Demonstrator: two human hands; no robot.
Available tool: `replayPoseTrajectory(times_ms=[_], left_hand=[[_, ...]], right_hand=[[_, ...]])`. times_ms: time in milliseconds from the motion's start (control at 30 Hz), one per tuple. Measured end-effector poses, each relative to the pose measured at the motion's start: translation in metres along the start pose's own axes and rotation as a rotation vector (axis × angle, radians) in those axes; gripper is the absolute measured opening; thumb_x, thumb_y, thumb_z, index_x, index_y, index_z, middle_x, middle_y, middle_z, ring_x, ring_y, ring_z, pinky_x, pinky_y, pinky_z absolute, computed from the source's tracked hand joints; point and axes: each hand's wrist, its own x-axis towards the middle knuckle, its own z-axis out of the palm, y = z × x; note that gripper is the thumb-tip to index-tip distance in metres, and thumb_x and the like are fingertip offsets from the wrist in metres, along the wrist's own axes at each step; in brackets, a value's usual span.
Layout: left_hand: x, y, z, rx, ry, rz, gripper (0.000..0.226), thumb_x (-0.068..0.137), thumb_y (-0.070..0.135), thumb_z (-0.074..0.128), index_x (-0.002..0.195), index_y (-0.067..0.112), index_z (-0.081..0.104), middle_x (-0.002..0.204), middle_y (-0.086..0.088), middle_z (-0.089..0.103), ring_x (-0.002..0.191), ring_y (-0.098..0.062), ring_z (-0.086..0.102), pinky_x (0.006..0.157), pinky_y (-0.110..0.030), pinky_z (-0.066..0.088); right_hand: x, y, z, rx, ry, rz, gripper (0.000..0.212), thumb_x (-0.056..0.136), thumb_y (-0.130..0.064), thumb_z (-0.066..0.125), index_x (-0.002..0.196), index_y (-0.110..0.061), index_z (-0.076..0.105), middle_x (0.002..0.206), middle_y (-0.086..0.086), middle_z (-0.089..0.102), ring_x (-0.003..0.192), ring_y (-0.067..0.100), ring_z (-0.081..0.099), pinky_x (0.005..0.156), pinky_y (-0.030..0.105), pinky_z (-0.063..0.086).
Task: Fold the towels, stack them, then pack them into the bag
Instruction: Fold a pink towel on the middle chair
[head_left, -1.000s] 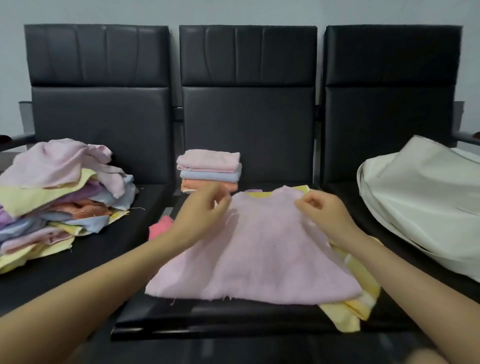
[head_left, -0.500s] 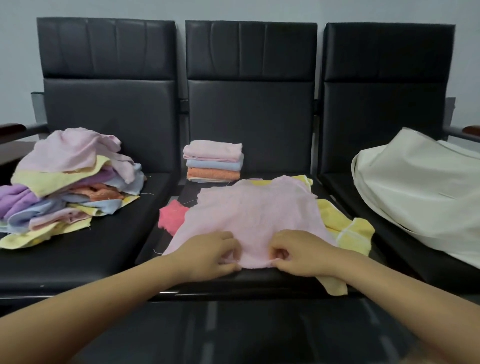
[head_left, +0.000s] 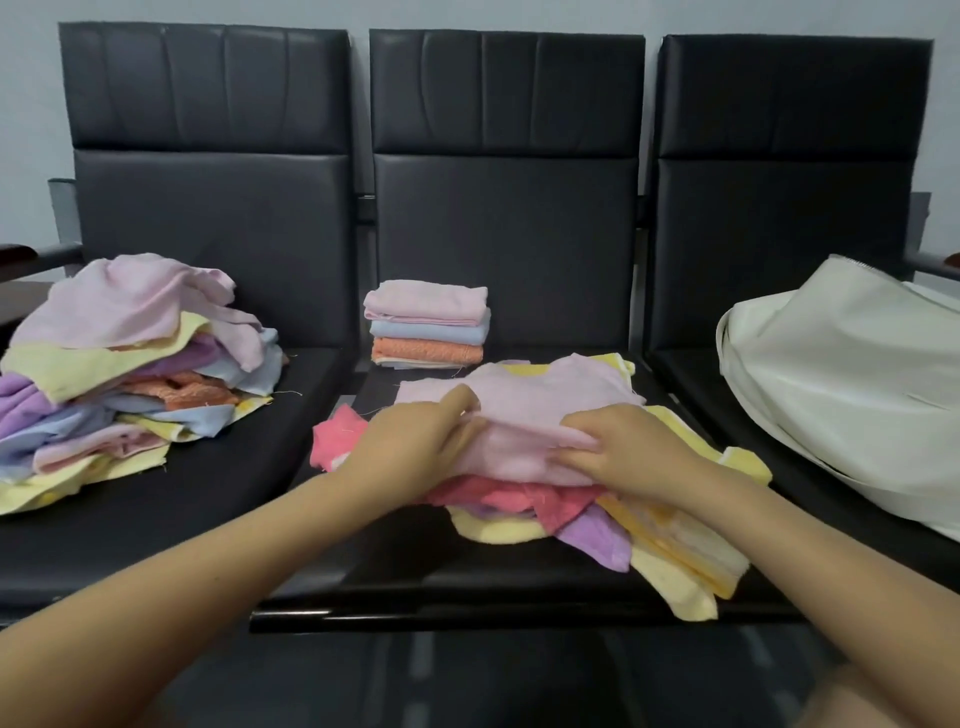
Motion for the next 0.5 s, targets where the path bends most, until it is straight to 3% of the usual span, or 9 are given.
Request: replayPoseTrajectory(times_ms=[67, 133, 200, 300, 333, 433, 500], left_hand=[[0.009, -0.010, -0.004, 0.089, 0.065, 0.106, 0.054, 0.082, 0.065, 0.022, 0.084, 0.021, 0.054, 0.056, 0.007, 0.042, 0.054, -0.024, 0.045, 0.050, -0.030, 0.022], [0.014, -0.024, -0.008, 0.150, 0.053, 0.150, 0.045, 0.080, 0.067, 0.032, 0.059, 0.027, 0.035, 0.052, 0.008, 0.035, 0.049, -0.019, 0.037, 0.047, -0.027, 0.017], [0.015, -0.039, -0.008, 0.124, 0.009, 0.112, 0.049, 0.078, 0.067, 0.035, 0.053, 0.028, 0.021, 0.050, 0.007, 0.030, 0.049, -0.015, 0.033, 0.046, -0.025, 0.017], [0.012, -0.057, -0.007, -0.178, -0.058, -0.116, 0.055, 0.083, 0.064, 0.042, 0.053, 0.020, 0.028, 0.049, 0.005, 0.029, 0.050, -0.010, 0.029, 0.049, -0.027, 0.024], [0.011, -0.060, -0.009, -0.332, -0.073, -0.200, 0.052, 0.089, 0.055, 0.048, 0.055, 0.019, 0.034, 0.050, 0.008, 0.032, 0.052, -0.008, 0.031, 0.051, -0.025, 0.027], [0.004, -0.057, -0.018, -0.643, -0.084, -0.359, 0.037, 0.101, 0.028, 0.047, 0.069, 0.011, 0.055, 0.060, 0.019, 0.051, 0.065, -0.003, 0.045, 0.061, -0.015, 0.038], [0.001, -0.049, -0.024, -0.768, -0.057, -0.417, 0.036, 0.103, 0.028, 0.045, 0.085, 0.003, 0.064, 0.078, 0.013, 0.062, 0.077, -0.004, 0.052, 0.075, -0.020, 0.043]], right_hand=[[0.005, 0.015, -0.006, -0.045, 0.040, 0.046, 0.043, 0.094, -0.022, 0.058, 0.056, -0.031, 0.040, 0.057, -0.008, 0.045, 0.061, 0.008, 0.046, 0.055, 0.021, 0.033], [0.007, 0.032, -0.009, -0.067, 0.075, 0.093, 0.042, 0.093, -0.017, 0.055, 0.057, -0.035, 0.044, 0.060, -0.010, 0.049, 0.066, 0.014, 0.047, 0.058, 0.029, 0.034], [0.005, 0.045, -0.014, -0.023, 0.123, 0.158, 0.037, 0.093, -0.016, 0.055, 0.061, -0.032, 0.053, 0.066, -0.011, 0.051, 0.071, 0.017, 0.050, 0.061, 0.032, 0.036], [-0.003, 0.059, -0.023, 0.190, 0.210, 0.270, 0.032, 0.095, -0.024, 0.053, 0.074, -0.003, 0.064, 0.077, 0.009, 0.059, 0.078, 0.030, 0.053, 0.067, 0.031, 0.037], [-0.008, 0.060, -0.026, 0.318, 0.243, 0.303, 0.033, 0.096, -0.027, 0.053, 0.083, -0.001, 0.068, 0.085, 0.014, 0.064, 0.084, 0.033, 0.055, 0.069, 0.032, 0.038], [-0.021, 0.053, -0.030, 0.560, 0.242, 0.374, 0.021, 0.100, -0.028, 0.050, 0.100, -0.020, 0.070, 0.100, 0.007, 0.067, 0.093, 0.025, 0.058, 0.071, 0.031, 0.045], [-0.026, 0.047, -0.027, 0.564, 0.172, 0.396, 0.028, 0.100, -0.030, 0.048, 0.108, -0.014, 0.069, 0.098, 0.009, 0.066, 0.082, 0.024, 0.059, 0.061, 0.027, 0.046]])
